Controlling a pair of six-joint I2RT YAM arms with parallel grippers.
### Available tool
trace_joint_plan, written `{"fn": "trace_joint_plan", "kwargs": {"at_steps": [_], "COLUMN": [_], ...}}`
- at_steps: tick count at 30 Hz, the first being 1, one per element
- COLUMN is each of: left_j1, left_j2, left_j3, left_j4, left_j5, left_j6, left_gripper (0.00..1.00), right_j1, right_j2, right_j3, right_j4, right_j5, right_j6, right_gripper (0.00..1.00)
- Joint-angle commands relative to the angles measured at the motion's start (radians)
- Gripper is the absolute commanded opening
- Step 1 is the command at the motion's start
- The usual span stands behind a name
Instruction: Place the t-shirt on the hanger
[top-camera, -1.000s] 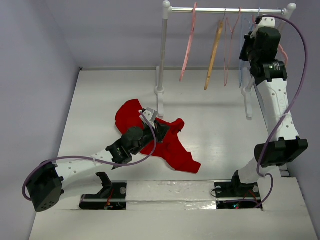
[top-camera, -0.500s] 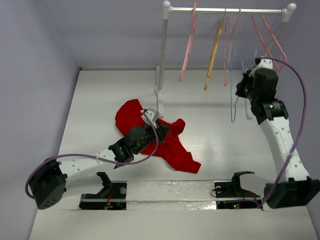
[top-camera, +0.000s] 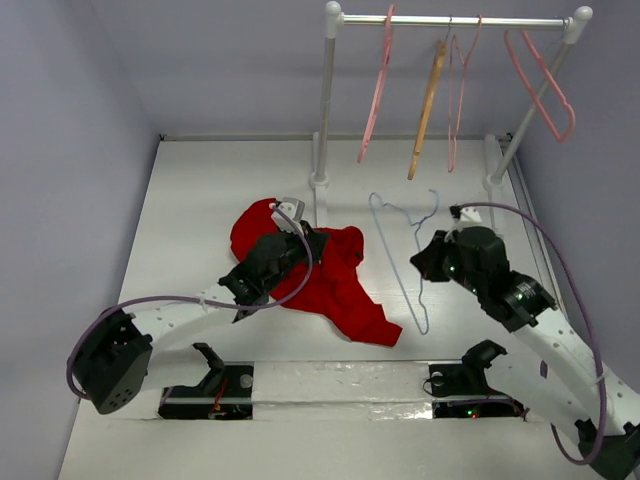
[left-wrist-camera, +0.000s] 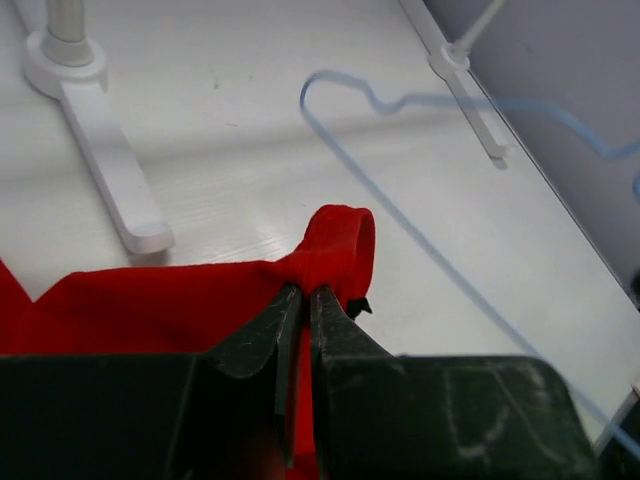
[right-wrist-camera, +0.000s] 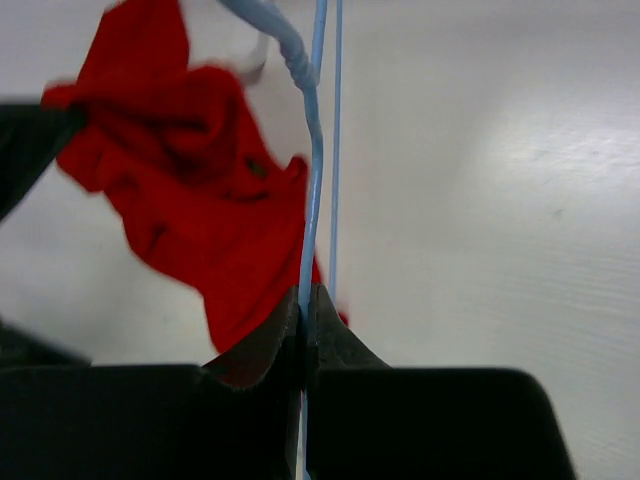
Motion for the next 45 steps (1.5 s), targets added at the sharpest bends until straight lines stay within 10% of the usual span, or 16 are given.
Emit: {"fn": "trace_joint_plan", "kwargs": {"at_steps": [1,21,45], "left_j1": [0.041,0.13,0.13], "left_j2": [0.009,0.134,-0.073], "left_j3": [0.059,0.164,0.063], "left_j4": [0.063,0.033,0.01], "left_j5": [0.024,0.0,0.131], "left_j6": [-0.019,0.002,-0.087], "left_gripper": [0.0,0.0,0.0], "right_j1": [0.179,0.67,0.701], "right_j2": [-0.025,0.033,0.277], "right_j3": [-0.01,0.238,0.177], "right_j4": [-0.032,-0.214,0.107], "right_j5": [0.061,0.401,0.354], "right_j6": [0.104,0.139,0.033], "right_gripper": [0.0,0.0,0.0]}}
